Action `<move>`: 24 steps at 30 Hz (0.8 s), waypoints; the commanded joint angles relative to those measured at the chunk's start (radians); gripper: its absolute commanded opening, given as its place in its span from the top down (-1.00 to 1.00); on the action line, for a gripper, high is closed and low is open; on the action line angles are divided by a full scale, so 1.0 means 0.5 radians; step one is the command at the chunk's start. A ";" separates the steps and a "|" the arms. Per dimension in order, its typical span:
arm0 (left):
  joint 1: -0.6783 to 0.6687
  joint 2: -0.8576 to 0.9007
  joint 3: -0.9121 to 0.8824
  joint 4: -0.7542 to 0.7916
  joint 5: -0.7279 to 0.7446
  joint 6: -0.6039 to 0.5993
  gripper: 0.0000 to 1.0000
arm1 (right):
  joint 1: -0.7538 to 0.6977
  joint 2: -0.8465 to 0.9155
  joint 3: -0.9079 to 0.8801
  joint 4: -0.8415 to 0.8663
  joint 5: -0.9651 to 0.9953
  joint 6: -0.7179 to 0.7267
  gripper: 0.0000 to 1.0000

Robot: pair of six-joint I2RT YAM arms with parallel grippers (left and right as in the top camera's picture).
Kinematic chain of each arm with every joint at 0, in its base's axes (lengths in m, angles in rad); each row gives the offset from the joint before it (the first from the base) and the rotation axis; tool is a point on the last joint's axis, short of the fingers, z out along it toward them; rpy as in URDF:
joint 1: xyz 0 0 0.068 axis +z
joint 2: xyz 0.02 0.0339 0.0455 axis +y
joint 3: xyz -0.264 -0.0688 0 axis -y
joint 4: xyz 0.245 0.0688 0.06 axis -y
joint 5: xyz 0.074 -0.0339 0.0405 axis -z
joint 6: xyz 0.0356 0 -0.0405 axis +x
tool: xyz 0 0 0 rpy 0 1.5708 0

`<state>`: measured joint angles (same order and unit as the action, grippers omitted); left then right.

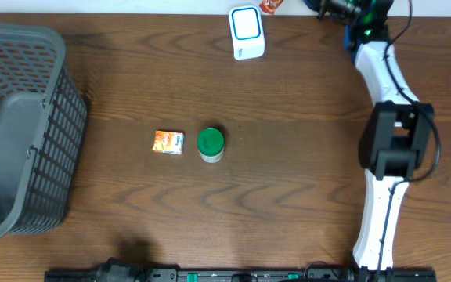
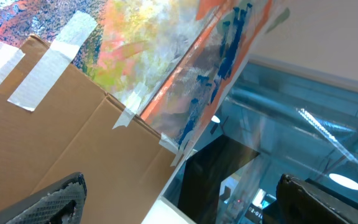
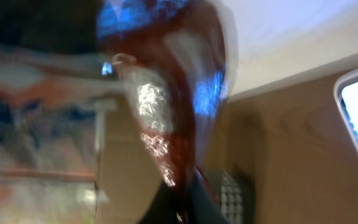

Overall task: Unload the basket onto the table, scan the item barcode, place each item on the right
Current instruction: 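Carry the red bar to the right table edge and release it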

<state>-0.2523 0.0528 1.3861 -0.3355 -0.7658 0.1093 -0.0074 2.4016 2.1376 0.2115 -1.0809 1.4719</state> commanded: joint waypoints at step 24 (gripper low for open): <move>0.001 -0.015 -0.002 0.008 -0.013 0.035 -0.96 | -0.430 -0.665 -0.570 -3.049 4.089 -1.666 0.98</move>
<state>-0.2523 0.0528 1.3853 -0.3355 -0.7658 0.1093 -0.1749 2.0350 1.9350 -1.3479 0.7448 0.7177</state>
